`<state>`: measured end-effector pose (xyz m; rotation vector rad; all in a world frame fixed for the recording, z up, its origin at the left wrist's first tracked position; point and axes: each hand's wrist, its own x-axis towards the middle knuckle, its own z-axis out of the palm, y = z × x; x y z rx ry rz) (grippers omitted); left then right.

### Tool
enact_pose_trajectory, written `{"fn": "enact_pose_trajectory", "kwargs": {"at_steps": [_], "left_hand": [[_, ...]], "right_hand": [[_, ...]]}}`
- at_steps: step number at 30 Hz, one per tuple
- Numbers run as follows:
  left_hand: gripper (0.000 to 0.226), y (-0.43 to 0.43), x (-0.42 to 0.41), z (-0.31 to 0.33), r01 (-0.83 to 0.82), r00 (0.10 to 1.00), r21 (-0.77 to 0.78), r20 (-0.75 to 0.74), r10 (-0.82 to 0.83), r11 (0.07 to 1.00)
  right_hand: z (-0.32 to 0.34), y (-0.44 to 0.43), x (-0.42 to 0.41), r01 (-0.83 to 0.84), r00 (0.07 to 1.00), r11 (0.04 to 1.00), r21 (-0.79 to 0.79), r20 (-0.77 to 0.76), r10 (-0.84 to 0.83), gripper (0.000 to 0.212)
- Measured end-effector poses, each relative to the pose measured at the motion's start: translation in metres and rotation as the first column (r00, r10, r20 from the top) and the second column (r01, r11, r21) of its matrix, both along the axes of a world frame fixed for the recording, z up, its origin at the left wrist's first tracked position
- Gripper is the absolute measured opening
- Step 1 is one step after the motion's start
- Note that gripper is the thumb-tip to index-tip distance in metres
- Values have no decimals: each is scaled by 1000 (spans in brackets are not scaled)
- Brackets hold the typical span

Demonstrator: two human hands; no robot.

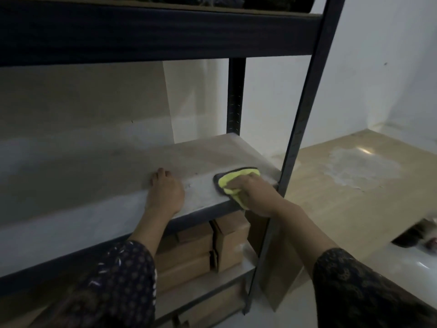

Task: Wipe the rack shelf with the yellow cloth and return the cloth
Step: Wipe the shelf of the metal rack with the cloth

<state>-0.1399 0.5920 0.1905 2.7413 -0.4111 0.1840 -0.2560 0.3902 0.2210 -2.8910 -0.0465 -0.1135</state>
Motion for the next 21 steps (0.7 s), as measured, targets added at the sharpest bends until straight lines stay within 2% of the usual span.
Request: {"fn": "enact_pose_trajectory", "kwargs": {"at_steps": [3, 5, 6, 7, 8, 10, 11, 13, 15, 17, 19, 21], "left_hand": [[33, 5, -8, 3, 19, 999, -55, 43, -16, 998], [31, 13, -19, 2, 44, 995, -72, 89, -37, 996], [30, 20, -25, 1, 52, 993, -68, 106, -45, 996], [29, 26, -32, -1, 54, 992, -63, 115, -47, 997], [28, 34, -39, -3, 55, 991, -58, 127, -48, 997], [26, 51, -51, -6, 64, 983, -49, 174, -54, 997], [26, 60, -56, -5, 66, 978, -45, 202, -56, 997], [27, 81, -63, -5, 56, 970, -34, 238, -46, 998], [29, 100, -66, -6, 27, 969, -30, 248, -19, 999], [32, 113, -68, -10, 8, 969, -48, 247, 4, 999], [32, 118, -70, -13, 18, 970, -62, 245, -2, 998], [32, 117, -70, -13, 37, 971, -89, 241, -15, 995]], "right_hand": [[15, 6, -33, -39, 999, 972, 231, -9, 42, 42], [23, 1, -41, 51, 983, 921, 386, 141, -113, 40], [26, -2, -38, 110, 948, 907, 406, 230, -218, 37], [22, -5, -29, 179, 914, 907, 381, 277, -296, 34], [18, -5, -19, 254, 907, 923, 290, 260, -332, 33], [0, 7, -1, 359, 922, 932, 42, 139, -361, 32], [-9, 17, 6, 391, 915, 919, -51, 125, -383, 32], [-16, 42, 13, 413, 905, 901, -135, 170, -390, 31], [-21, 67, 12, 311, 935, 939, -146, 224, -275, 35], [-23, 93, 4, 149, 964, 987, -68, 235, -129, 39], [-20, 111, -10, -38, 976, 991, 127, 219, 9, 43], [-9, 110, -14, -92, 981, 928, 361, 192, 22, 42]]}}
